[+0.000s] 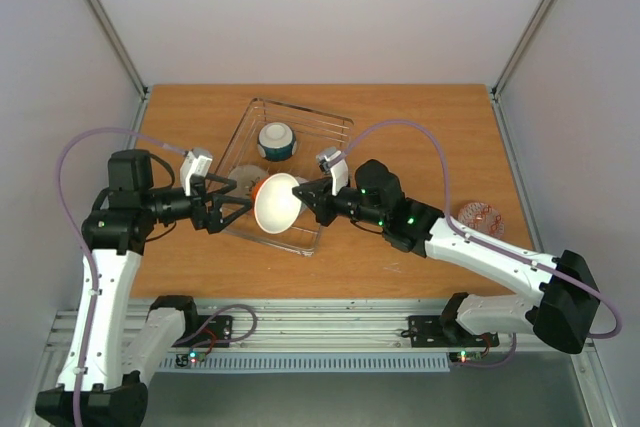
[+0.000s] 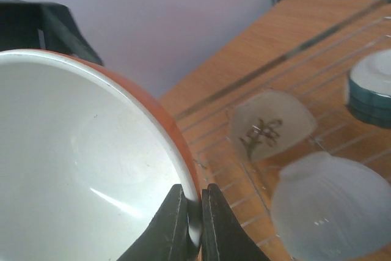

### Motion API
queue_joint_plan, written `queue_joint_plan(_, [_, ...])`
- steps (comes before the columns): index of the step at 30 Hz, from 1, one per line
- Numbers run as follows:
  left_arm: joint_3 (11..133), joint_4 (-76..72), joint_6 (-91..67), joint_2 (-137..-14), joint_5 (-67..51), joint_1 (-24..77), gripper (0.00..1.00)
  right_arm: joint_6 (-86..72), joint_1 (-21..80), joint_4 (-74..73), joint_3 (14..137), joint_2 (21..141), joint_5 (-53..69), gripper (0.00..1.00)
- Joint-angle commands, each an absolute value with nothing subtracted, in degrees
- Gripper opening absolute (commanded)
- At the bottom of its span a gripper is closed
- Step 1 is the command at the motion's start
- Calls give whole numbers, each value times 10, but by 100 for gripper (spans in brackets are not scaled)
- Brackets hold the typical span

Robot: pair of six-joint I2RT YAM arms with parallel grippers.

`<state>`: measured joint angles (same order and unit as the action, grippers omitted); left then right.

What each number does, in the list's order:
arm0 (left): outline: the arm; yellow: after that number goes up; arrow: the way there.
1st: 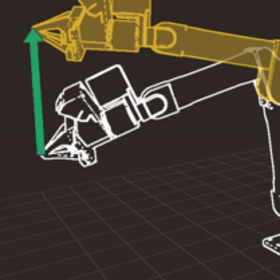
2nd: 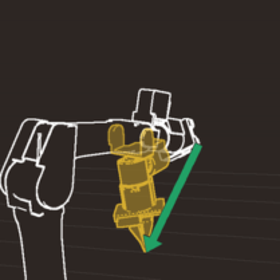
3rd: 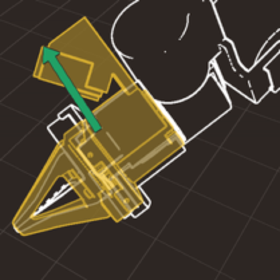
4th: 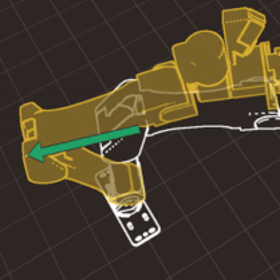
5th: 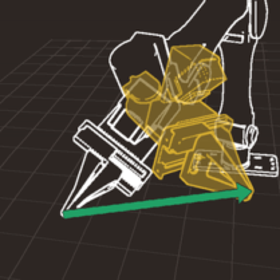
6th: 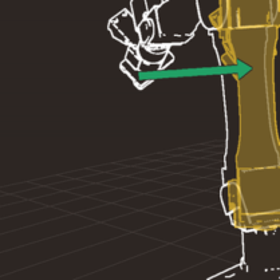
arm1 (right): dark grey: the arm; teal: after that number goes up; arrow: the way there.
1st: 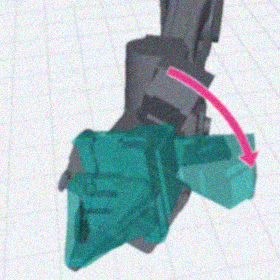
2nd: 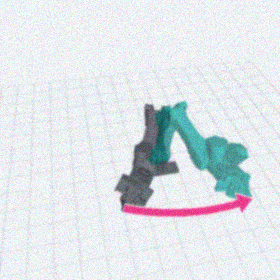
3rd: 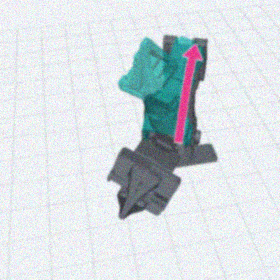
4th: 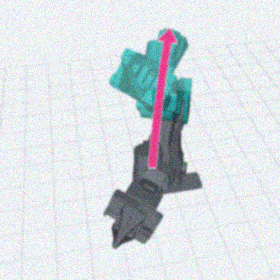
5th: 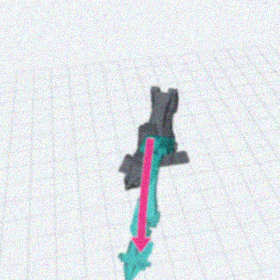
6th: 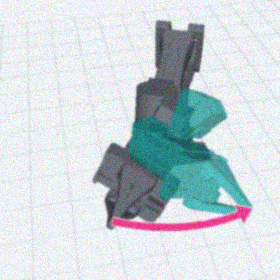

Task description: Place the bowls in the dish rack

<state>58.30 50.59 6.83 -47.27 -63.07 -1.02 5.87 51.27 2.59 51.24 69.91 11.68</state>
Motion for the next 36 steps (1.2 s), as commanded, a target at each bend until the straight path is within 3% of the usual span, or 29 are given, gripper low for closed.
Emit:
queue_joint_plan(1, [576,500,68,-471,-640,-14,99,41,511,136,502,697,187,1])
queue_joint_plan(36, [598,535,90,-509,-709,-13,99,68,511,154,558,747,185,1])
